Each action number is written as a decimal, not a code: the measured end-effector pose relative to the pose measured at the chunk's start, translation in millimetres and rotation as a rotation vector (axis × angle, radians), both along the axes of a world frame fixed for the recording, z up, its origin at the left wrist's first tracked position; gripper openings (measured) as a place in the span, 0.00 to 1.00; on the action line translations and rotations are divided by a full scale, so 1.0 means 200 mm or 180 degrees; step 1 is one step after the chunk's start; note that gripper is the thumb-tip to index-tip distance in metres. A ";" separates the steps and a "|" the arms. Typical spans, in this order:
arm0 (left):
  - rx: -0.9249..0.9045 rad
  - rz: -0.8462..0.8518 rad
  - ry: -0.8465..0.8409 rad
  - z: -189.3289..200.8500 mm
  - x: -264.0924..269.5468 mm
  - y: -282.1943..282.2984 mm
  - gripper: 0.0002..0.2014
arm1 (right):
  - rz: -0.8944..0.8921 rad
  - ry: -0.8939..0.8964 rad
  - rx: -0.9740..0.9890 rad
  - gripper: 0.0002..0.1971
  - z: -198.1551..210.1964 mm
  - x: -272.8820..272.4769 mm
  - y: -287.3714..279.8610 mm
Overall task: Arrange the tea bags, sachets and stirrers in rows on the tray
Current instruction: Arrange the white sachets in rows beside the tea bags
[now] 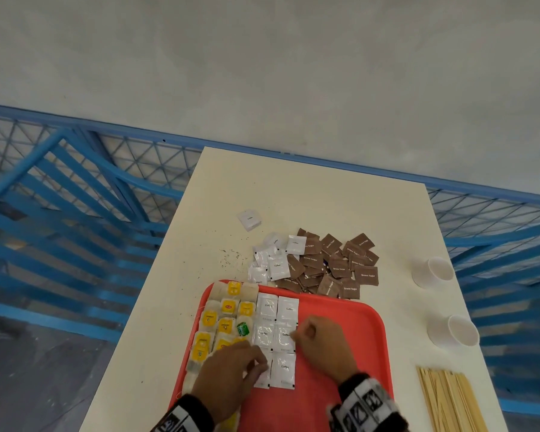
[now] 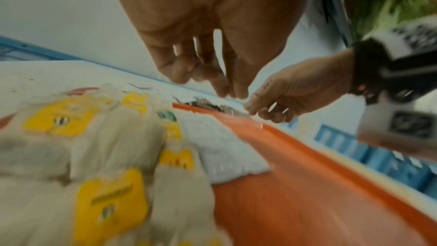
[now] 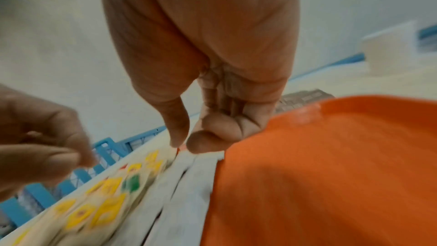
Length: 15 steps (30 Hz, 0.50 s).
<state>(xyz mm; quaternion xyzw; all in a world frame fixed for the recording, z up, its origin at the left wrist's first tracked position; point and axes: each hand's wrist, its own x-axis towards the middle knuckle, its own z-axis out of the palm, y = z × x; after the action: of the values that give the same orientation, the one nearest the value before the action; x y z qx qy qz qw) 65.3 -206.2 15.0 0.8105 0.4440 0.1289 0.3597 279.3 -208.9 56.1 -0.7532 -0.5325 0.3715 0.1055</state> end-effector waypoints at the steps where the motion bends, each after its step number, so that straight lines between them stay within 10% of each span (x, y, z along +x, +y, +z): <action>1: -0.0177 0.0099 -0.0132 0.03 0.00 0.04 0.10 | 0.0118 -0.0018 0.0019 0.16 0.04 0.02 0.10; 6: -0.0450 0.0878 -0.0301 0.04 -0.04 0.29 0.16 | 0.0486 -0.0404 0.0146 0.03 0.01 0.06 0.61; 15: -0.0267 0.1134 0.0631 0.03 0.02 0.81 0.09 | 0.2191 -0.1516 -0.0170 0.34 -0.17 -0.03 1.03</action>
<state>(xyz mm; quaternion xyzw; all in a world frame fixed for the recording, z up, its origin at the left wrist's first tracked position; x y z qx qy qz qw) 69.6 -44.1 21.6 0.7122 0.6185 0.0915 0.3191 272.9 -1.9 21.7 -0.5987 -0.7528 0.2142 -0.1705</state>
